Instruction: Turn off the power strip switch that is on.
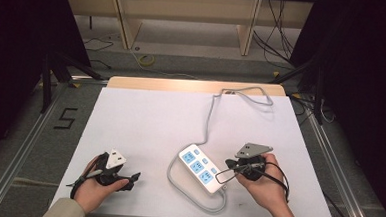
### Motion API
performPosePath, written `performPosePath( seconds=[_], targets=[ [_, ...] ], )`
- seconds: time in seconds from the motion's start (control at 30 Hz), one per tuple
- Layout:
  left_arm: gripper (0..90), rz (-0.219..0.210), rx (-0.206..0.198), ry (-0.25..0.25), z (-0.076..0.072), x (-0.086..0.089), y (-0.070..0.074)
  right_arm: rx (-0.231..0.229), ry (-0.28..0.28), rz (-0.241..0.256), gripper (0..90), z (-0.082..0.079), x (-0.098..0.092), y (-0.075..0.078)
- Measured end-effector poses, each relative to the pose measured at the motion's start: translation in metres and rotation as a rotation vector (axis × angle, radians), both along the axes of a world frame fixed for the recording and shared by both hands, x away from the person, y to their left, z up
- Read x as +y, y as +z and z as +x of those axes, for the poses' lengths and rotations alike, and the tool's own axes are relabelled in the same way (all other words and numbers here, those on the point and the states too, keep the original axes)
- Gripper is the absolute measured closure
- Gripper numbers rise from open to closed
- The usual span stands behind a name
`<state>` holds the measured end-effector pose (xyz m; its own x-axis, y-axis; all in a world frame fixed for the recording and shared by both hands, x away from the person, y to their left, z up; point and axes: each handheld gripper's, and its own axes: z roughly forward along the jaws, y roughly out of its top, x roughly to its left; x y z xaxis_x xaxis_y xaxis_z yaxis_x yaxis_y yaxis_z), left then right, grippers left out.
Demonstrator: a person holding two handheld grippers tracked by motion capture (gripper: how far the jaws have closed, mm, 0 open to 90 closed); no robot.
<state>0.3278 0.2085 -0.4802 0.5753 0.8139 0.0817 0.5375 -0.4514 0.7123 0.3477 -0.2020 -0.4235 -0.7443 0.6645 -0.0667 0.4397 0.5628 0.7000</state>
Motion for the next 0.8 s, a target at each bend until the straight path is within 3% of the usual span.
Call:
performPosePath(
  seconds=[0.8],
  targets=[
    [16.9, 0.000, 0.000, -0.001, 0.0000, 0.0000, 0.0000, 0.033, 0.017, -0.028, 90.0, 0.0046, 0.0057, 0.0012]
  ],
)
